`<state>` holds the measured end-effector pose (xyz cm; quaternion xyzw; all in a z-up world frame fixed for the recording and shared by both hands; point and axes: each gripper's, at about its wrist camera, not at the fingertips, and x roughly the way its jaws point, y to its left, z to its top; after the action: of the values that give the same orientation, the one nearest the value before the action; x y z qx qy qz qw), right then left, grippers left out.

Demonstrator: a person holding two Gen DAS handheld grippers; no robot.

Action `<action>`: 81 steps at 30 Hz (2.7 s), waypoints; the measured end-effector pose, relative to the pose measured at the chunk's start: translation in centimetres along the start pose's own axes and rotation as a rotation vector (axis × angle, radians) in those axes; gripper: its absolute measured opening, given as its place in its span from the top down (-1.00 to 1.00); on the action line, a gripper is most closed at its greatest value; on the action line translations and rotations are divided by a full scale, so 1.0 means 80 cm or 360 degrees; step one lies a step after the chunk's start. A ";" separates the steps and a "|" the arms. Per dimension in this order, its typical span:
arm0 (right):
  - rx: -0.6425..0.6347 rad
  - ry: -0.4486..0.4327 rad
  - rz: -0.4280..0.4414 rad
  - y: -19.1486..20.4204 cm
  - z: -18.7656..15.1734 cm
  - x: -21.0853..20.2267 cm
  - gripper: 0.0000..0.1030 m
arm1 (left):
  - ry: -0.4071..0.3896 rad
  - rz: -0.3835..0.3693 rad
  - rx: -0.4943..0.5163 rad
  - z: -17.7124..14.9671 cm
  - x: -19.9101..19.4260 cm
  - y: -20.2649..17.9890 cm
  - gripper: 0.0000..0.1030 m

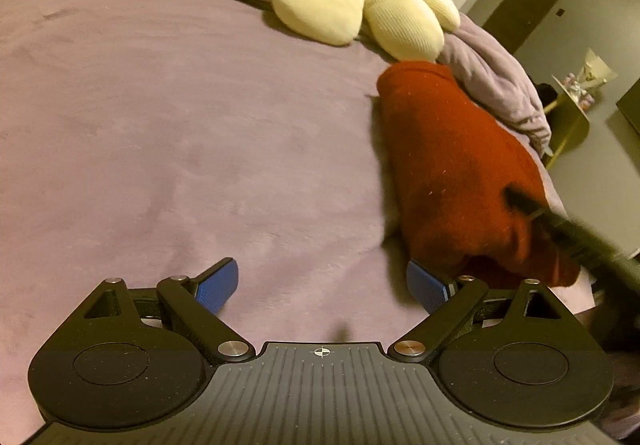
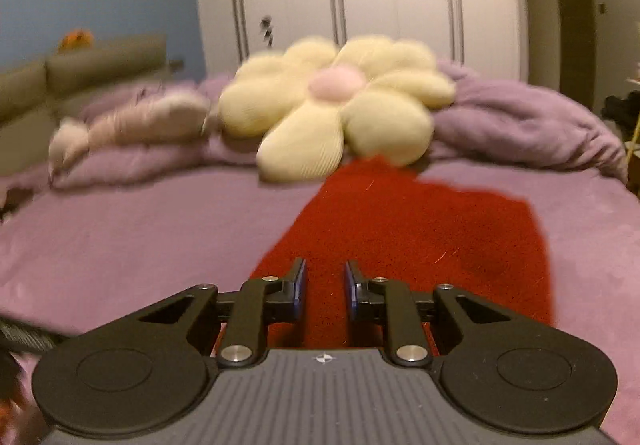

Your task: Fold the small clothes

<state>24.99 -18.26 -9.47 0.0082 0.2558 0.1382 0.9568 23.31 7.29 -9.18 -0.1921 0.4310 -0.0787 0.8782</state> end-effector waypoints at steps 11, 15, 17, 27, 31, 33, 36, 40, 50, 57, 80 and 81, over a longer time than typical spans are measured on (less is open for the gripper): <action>0.0000 0.0230 -0.0024 -0.030 -0.013 0.005 0.51 | -0.0011 -0.0062 0.0044 0.019 -0.002 -0.008 -0.85; 0.0107 0.0050 -0.0146 -0.051 -0.001 -0.029 0.26 | -0.0008 -0.0046 0.0104 0.031 0.009 -0.032 -0.85; 0.0149 0.0087 -0.0245 -0.072 -0.003 -0.019 0.26 | -0.0008 -0.0054 0.0162 0.039 0.017 -0.053 -0.85; 0.0308 0.0253 -0.0124 -0.131 0.002 -0.004 0.27 | -0.0012 0.0027 0.0450 0.075 0.068 -0.134 -0.85; 0.0407 0.0195 -0.0172 -0.153 0.035 0.019 0.26 | -0.0033 0.0071 0.0498 0.091 0.092 -0.162 -0.85; 0.0414 0.0228 -0.0198 -0.162 0.047 0.048 0.26 | -0.0035 0.0097 0.0498 0.100 0.108 -0.174 -0.85; 0.0445 0.0279 -0.0244 -0.172 0.056 0.077 0.30 | -0.0038 0.0119 0.0532 0.112 0.132 -0.191 -0.85; 0.0431 0.0307 -0.0267 -0.183 0.067 0.111 0.31 | -0.0013 0.0153 0.0527 0.125 0.166 -0.204 -0.85; 0.0316 0.0452 -0.0333 -0.205 0.060 0.172 0.25 | -0.0019 0.0215 0.0581 0.138 0.228 -0.214 -0.99; 0.0388 0.0335 -0.0358 -0.205 0.088 0.146 0.24 | -0.0155 0.0227 0.0392 0.174 0.206 -0.188 -0.98; 0.0354 0.0435 -0.0339 -0.198 0.078 0.275 0.17 | 0.0060 0.0333 0.0360 0.198 0.322 -0.173 -1.00; 0.0345 0.0429 -0.0349 -0.196 0.078 0.275 0.16 | 0.0046 0.0352 0.0385 0.196 0.318 -0.177 -1.00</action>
<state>50.45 -27.08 -16.09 0.0647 0.3943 0.0047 0.9167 51.70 -9.11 -13.24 -0.0351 0.4494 -0.0354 0.8919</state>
